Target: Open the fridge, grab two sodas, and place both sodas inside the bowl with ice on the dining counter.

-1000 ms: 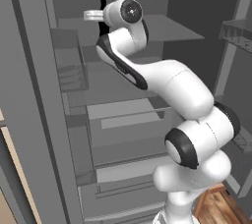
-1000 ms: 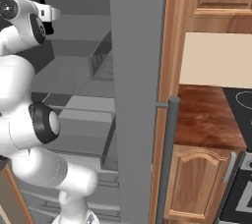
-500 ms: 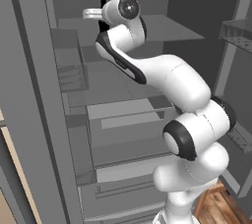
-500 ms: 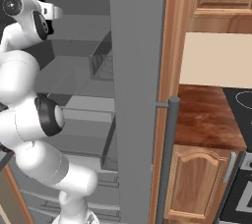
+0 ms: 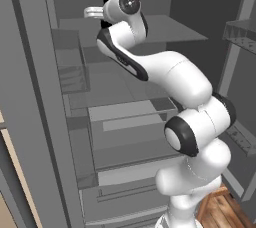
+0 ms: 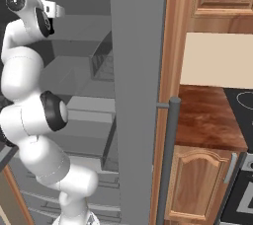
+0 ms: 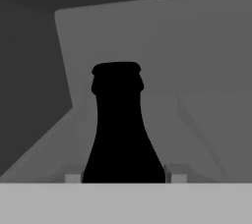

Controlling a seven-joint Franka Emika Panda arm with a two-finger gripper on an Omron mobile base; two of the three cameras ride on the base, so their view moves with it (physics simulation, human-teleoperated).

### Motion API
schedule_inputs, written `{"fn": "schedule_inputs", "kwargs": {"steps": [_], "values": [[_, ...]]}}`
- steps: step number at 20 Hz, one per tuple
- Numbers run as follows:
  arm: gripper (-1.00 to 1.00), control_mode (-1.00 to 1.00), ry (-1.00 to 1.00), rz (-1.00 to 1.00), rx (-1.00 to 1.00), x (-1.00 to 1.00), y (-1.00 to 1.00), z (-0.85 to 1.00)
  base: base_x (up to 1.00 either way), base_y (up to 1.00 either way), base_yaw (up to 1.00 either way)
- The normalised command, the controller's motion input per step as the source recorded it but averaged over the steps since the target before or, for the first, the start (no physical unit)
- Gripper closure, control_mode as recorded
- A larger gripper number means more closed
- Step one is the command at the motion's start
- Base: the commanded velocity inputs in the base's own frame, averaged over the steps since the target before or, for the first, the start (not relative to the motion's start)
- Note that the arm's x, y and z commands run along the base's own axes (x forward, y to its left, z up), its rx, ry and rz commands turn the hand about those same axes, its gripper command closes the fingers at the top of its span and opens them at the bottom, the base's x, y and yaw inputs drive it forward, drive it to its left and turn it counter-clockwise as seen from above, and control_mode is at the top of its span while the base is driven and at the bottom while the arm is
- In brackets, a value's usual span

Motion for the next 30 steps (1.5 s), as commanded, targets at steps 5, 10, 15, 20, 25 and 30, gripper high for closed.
{"fn": "schedule_inputs", "kwargs": {"steps": [5, 10, 15, 20, 25, 30], "values": [[1.0, -1.0, 0.04, 0.0, 0.0, 0.02, 0.01, -0.04, 0.0, 0.0, 0.0], [1.0, -1.0, 0.02, 0.0, 0.0, -0.05, 0.0, -0.01, 0.0, 0.0, 0.0], [1.0, -1.0, 0.0, 0.0, 0.0, -0.22, 0.0, 0.0, 0.0, 0.0, 0.0], [1.0, -1.0, 0.0, 0.0, 0.0, -0.32, -0.01, 0.0, 0.0, 0.0, 0.0], [1.0, -1.0, -0.02, 0.0, 0.01, -0.76, -0.09, 0.02, 0.0, 0.0, 0.0], [1.0, -1.0, 0.0, 0.0, 0.02, -0.91, -0.16, 0.05, 0.0, 0.0, 0.0]]}}
